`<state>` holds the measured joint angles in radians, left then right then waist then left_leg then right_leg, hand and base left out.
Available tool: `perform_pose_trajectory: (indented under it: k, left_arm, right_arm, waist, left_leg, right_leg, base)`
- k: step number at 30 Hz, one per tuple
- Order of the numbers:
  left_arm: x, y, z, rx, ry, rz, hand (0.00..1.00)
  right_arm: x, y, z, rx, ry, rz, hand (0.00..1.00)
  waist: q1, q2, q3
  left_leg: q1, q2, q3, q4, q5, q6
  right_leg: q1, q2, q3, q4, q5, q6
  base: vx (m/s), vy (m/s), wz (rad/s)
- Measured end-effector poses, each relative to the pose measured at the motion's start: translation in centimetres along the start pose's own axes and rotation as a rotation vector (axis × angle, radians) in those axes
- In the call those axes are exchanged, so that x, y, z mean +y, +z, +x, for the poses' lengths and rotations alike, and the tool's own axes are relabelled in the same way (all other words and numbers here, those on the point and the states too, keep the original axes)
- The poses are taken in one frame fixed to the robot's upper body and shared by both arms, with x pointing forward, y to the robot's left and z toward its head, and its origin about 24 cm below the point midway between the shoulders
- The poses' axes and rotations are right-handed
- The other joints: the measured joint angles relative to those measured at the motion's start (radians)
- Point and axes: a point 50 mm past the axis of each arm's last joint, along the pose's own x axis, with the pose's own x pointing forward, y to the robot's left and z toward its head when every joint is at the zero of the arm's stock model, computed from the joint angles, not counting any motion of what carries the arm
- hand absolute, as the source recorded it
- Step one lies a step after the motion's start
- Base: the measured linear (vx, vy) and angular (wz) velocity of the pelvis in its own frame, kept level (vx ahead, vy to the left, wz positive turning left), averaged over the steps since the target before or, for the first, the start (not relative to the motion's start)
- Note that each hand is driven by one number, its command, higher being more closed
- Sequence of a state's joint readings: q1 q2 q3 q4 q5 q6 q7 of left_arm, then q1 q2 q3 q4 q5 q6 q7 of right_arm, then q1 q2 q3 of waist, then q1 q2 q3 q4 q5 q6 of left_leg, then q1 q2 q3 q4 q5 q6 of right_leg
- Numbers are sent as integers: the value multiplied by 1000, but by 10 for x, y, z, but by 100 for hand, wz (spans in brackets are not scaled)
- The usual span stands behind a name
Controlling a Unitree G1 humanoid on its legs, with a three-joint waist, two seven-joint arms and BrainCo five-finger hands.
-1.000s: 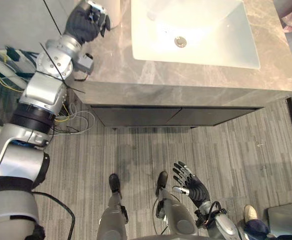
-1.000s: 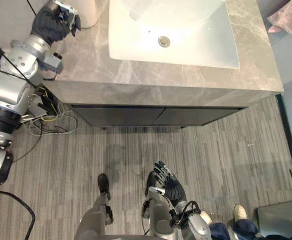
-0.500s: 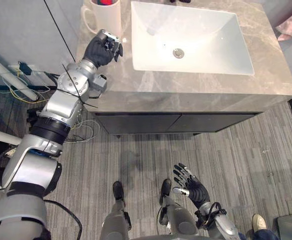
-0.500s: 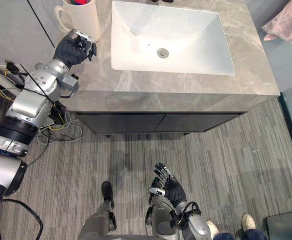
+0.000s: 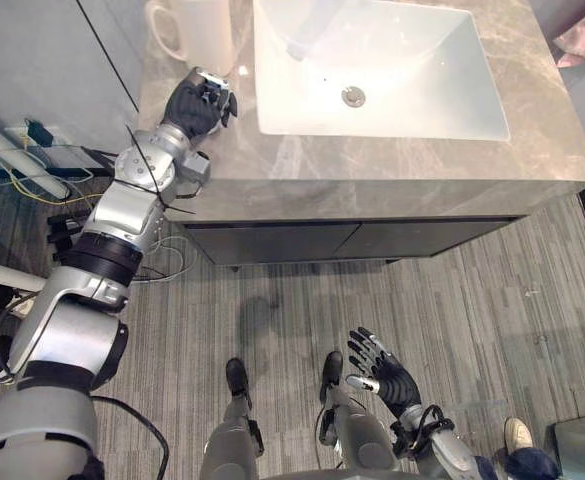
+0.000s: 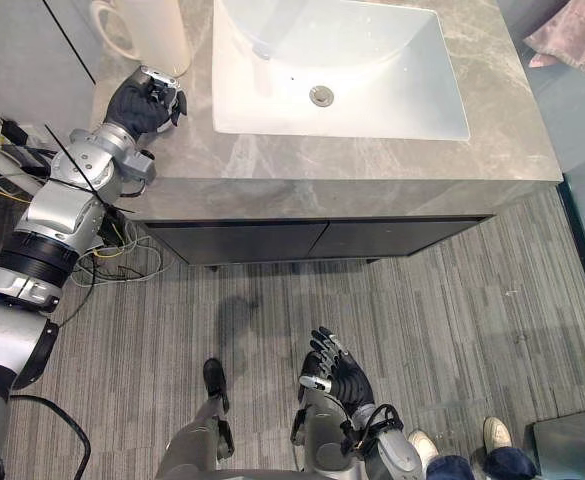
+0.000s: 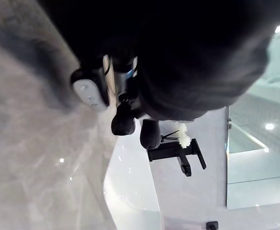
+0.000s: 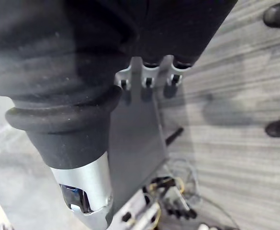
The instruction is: Organize washtable
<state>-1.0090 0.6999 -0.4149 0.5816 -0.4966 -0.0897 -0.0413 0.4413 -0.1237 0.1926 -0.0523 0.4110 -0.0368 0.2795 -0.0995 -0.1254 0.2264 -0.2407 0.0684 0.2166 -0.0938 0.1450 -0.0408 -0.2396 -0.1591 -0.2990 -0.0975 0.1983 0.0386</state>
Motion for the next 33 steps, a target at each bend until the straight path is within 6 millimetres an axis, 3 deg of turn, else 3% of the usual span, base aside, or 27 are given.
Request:
perform_pose_trajectory:
  k: [7, 16, 21, 23, 28, 33]
  left_arm:
    - [25, 23, 17, -14, 87, 7, 100]
    - [43, 44, 27, -32, 144, 29, 100]
    - [73, 82, 27, -108, 231, 77, 100]
    - [82, 88, 26, -109, 255, 100, 100]
    - [98, 130, 29, -181, 314, 120, 100]
    - [103, 144, 28, -219, 352, 109, 100]
  right_arm:
    - [-4, 3, -1, -57, -59, 152, 0]
    - [-4, 3, 0, -65, -65, 165, 0]
    - [-5, 4, 0, -69, -79, 162, 0]
    - [-4, 5, 0, -72, -78, 162, 0]
    - [-3, 7, 1, -99, -85, 168, 0]
    - [-3, 10, 1, -117, -98, 169, 0]
  waist:
    - [1, 0, 0]
    - [-4, -3, 13]
    - [-11, -13, 39]
    - [-25, -22, 49]
    - [-53, -58, 88]
    - [-58, -65, 107]
  left_leg:
    - [-26, 0, 2, 0, 2, 3]
    - [-43, 2, 5, 0, 1, 2]
    - [-76, 4, 27, -1, 2, 3]
    - [-78, 3, 31, 0, 2, 3]
    - [-118, 4, 33, 0, 3, 4]
    - [-128, 5, 42, 0, 2, 3]
  right_leg:
    - [-28, 0, 4, 0, 1, 0]
    - [-47, 0, 8, 0, 2, 0]
    - [-94, 0, 29, 0, 10, -5]
    - [-97, 1, 33, 0, 13, -2]
    - [-138, 1, 39, 0, 19, -5]
    - [-154, 2, 55, 0, 28, -2]
  base:
    - [50, 12, -1]
    - [23, 12, -1]
    - [2, 17, -11]
    - [19, 26, -8]
    - [0, 3, -1]
    - [18, 34, -6]
